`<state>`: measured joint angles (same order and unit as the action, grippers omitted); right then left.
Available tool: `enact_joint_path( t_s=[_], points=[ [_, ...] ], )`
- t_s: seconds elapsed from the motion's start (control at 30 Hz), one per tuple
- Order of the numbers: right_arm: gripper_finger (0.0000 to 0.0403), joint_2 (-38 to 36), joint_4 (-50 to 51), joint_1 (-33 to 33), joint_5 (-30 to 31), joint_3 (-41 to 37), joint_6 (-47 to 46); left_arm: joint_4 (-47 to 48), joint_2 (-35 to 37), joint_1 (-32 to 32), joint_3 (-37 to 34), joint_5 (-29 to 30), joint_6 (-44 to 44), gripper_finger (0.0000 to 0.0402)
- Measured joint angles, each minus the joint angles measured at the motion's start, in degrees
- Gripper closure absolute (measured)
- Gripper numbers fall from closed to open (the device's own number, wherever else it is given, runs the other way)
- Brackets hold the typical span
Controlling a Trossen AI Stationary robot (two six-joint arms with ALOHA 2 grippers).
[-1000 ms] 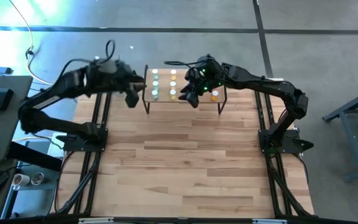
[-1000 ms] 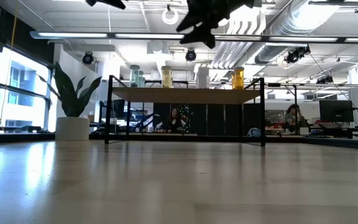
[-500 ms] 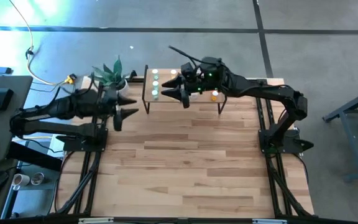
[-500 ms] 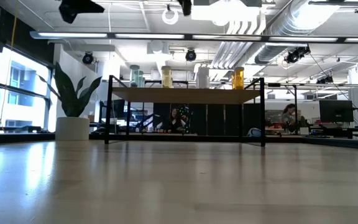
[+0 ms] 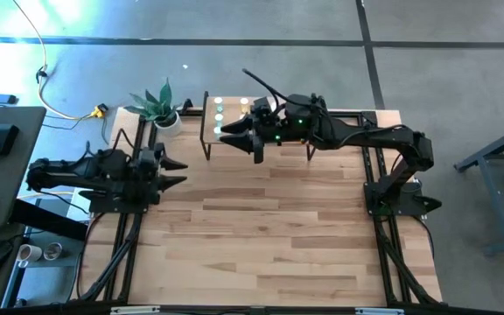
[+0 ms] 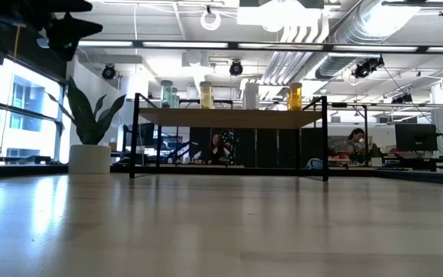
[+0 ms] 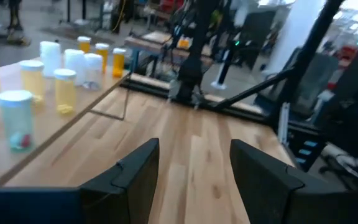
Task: Pick and place medicine bottles onto shelf by color
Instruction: Return to Home Position
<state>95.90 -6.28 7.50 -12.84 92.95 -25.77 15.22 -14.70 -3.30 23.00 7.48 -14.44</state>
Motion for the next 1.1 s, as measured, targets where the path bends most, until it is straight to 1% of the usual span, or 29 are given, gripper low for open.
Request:
enact_joint_path(
  t_s=[0.1,0.2,0.3,0.47,0.57,0.67,0.83,0.93,1.0,1.1],
  points=[
    [0.0215,0.0,0.0,-0.6,0.0,0.0,-1.7,-4.8,3.1,0.5,-5.0,-0.9,1.0,0.0213],
    [0.0215,-1.3,1.2,-0.4,-1.3,0.0,-2.3,-7.1,5.1,0.5,-8.6,-2.1,3.9,0.0213],
    [0.0215,-4.9,4.3,0.8,-2.2,0.0,-1.2,-7.1,5.9,0.3,-11.2,-2.1,4.9,0.0213],
    [0.0215,-12.8,14.8,2.4,-1.5,0.0,4.7,-9.5,6.0,0.2,-13.9,-2.1,4.4,0.0213],
    [0.0215,-18.0,21.6,2.6,1.7,0.0,9.0,-9.4,5.8,0.2,-14.5,-1.9,5.5,0.0213],
    [0.0215,-22.9,28.6,2.6,7.0,0.0,13.6,-9.4,5.8,0.2,-15.3,-1.7,5.2,0.0213],
    [0.0215,-30.5,40.0,1.4,13.9,0.0,18.9,-9.2,5.6,-0.2,-18.3,1.0,-0.3,0.0213],
    [0.0215,-33.2,46.8,-0.2,18.2,0.0,19.8,-9.2,5.6,-0.9,-19.3,1.1,-1.7,0.0213],
    [0.0215,-35.1,47.5,-1.5,21.0,-2.6,19.8,-9.1,5.6,-1.4,-19.6,1.1,-2.0,0.0213],
    [0.0215,-39.2,44.1,-2.8,22.9,-10.7,19.8,-9.2,5.6,-1.9,-19.6,1.1,-1.9,0.0213]
  ],
)
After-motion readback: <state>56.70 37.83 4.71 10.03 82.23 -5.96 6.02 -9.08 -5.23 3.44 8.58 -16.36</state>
